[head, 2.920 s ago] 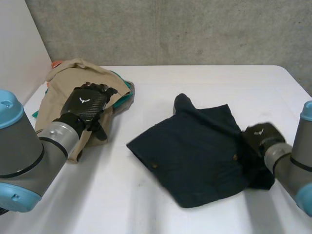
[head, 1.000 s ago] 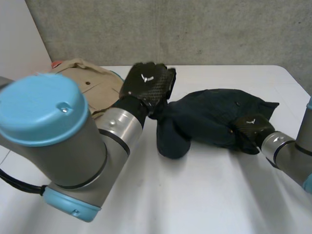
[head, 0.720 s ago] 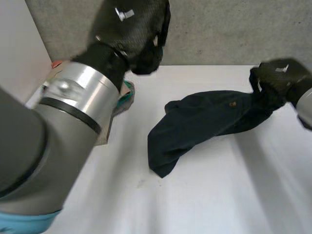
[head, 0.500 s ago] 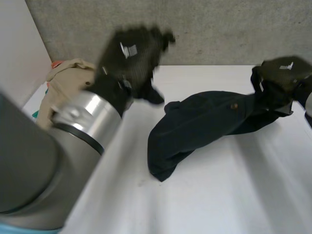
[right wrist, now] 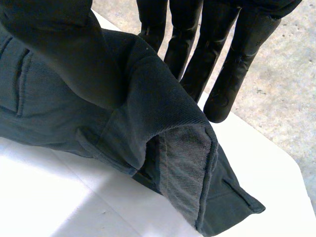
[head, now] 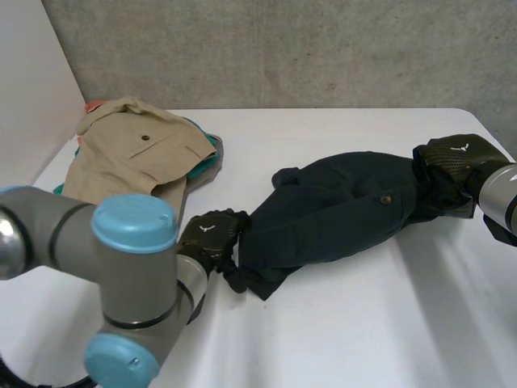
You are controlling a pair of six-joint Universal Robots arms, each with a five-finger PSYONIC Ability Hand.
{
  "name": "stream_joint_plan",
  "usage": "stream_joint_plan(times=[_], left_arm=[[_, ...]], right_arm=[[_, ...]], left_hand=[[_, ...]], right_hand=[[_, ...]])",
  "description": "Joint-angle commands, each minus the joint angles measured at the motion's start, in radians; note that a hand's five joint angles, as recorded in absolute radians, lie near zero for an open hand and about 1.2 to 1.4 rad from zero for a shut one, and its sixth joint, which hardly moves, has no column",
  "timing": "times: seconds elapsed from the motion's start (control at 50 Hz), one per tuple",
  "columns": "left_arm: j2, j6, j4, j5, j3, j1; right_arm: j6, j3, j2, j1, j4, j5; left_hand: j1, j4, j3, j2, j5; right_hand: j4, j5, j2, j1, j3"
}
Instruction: Fold the laundry.
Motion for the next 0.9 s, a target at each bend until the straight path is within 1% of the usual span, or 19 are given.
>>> stream_joint_plan(times=[0.02,0.06,0.08,0.12,0.14,0.18,0.22,0.28,0.3,0.38,0.42,0.5,0.58,0.66,0.74,0.82,0.86,0.88,0.9], left_arm=[[-0.112,-0.036,0.000,0.001,0.120,-0.030],[-0.135,-0.038,0.000,0.002,0.148,-0.035],[-0.148,-0.032,-0.002,-0.007,0.169,-0.036],[-0.156,-0.030,0.001,-0.014,0.186,-0.033],[-0.144,-0.032,0.004,-0.019,0.196,-0.029],[-0.127,-0.030,0.015,-0.031,0.200,-0.025],[0.004,-0.027,0.042,-0.060,0.196,-0.007],[0.127,-0.012,0.056,-0.062,0.187,0.025],[0.202,0.009,0.062,-0.060,0.185,0.048],[0.360,0.088,0.072,-0.050,0.193,0.070],[0.413,0.123,0.078,-0.039,0.197,0.071],[0.523,0.206,0.098,0.022,0.211,0.062],[0.613,0.220,0.096,0.055,0.232,0.062],[0.681,0.221,0.090,0.059,0.251,0.064],[0.703,0.223,0.084,0.064,0.256,0.065],[0.686,0.224,0.075,0.070,0.256,0.068],[0.637,0.227,0.072,0.071,0.259,0.071],[0.611,0.227,0.072,0.073,0.262,0.074],[0.553,0.229,0.070,0.073,0.272,0.079]], right_arm=[[0.024,0.004,-0.009,0.012,0.000,-0.001],[0.030,0.004,-0.013,0.014,-0.002,-0.001],[0.030,0.004,-0.013,0.014,-0.002,-0.001],[0.030,-0.004,-0.021,0.014,-0.002,0.000],[0.030,-0.010,-0.024,0.014,-0.002,0.000],[0.027,-0.022,-0.033,0.009,-0.003,0.000],[0.021,-0.053,-0.047,0.005,-0.005,0.000],[0.022,-0.099,-0.064,0.003,-0.006,-0.003],[0.022,-0.108,-0.068,0.005,-0.006,-0.003],[0.028,-0.173,-0.114,0.009,-0.008,-0.001],[0.030,-0.209,-0.150,0.012,-0.008,-0.001],[0.042,-0.265,-0.214,0.014,-0.008,-0.001],[0.051,-0.318,-0.285,0.014,-0.002,0.005],[0.053,-0.340,-0.351,0.014,0.014,0.006],[0.051,-0.342,-0.380,0.009,0.059,0.002],[0.051,-0.331,-0.357,0.006,0.102,-0.032],[0.053,-0.329,-0.303,0.005,0.115,-0.056],[0.053,-0.334,-0.250,0.003,0.121,-0.066],[0.053,-0.337,-0.222,0.005,0.125,-0.067]], left_hand=[[0.206,0.197,0.196,0.193,0.192],[0.363,0.355,0.354,0.351,0.350],[0.597,0.589,0.587,0.584,0.584],[0.850,0.842,0.841,0.838,0.837],[1.099,1.091,1.089,1.086,1.086],[1.110,1.102,1.100,1.097,1.096],[1.110,1.102,1.100,1.097,1.096],[1.110,1.102,1.100,1.097,1.096],[1.110,1.102,1.100,1.097,1.096],[1.110,1.102,1.100,1.097,1.096],[1.110,1.102,1.100,1.097,1.096],[1.110,1.102,1.100,1.097,1.096],[1.110,1.102,1.100,1.097,1.096],[1.110,1.102,1.100,1.097,1.096],[1.110,1.102,1.100,1.097,1.096],[1.110,1.102,1.100,1.097,1.096],[1.110,1.102,1.100,1.097,1.096],[1.110,1.102,1.100,1.097,1.096],[1.110,1.102,1.100,1.097,1.096]], right_hand=[[0.210,0.237,0.225,0.415,0.209],[0.210,0.237,0.225,0.415,0.209],[0.210,0.237,0.225,0.415,0.209],[0.210,0.237,0.225,0.415,0.209],[0.210,0.237,0.225,0.415,0.209],[0.210,0.237,0.225,0.415,0.209],[0.210,0.237,0.225,0.415,0.209],[0.210,0.237,0.225,0.415,0.209],[0.210,0.237,0.225,0.415,0.209],[0.210,0.237,0.225,0.415,0.209],[0.210,0.237,0.225,0.415,0.209],[0.210,0.237,0.225,0.415,0.209],[0.210,0.237,0.225,0.415,0.209],[0.210,0.237,0.225,0.415,0.209],[0.210,0.237,0.225,0.415,0.209],[0.210,0.237,0.225,0.415,0.209],[0.210,0.237,0.225,0.415,0.209],[0.210,0.237,0.225,0.415,0.209],[0.210,0.237,0.225,0.415,0.209]])
